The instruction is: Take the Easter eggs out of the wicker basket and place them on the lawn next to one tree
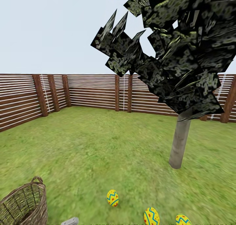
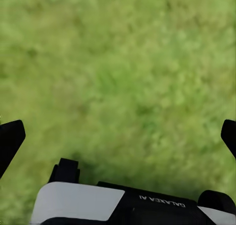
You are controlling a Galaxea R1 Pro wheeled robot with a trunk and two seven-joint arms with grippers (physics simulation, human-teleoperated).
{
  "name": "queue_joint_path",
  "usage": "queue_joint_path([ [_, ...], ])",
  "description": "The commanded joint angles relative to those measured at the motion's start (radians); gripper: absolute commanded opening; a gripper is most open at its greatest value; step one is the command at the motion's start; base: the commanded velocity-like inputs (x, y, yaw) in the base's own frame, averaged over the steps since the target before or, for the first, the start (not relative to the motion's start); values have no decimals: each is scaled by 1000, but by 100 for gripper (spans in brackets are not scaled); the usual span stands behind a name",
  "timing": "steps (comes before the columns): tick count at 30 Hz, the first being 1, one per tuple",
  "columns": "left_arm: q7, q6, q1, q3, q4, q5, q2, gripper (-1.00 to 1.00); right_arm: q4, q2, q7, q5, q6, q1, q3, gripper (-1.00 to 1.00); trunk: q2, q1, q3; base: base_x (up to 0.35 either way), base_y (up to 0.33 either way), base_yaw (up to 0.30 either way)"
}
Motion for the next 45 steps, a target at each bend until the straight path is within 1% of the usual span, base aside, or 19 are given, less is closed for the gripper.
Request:
queue_joint_path([
  [1,-2,2,-1,1,3,10,0,100,-2,0,5,10,5,0,2,100,6,-4,0,0,0,0],
  [45,-4,5,-1,1,8,9,3,100,16,9,2,13,8,0,2,100,314,-173,66,0,0,0],
])
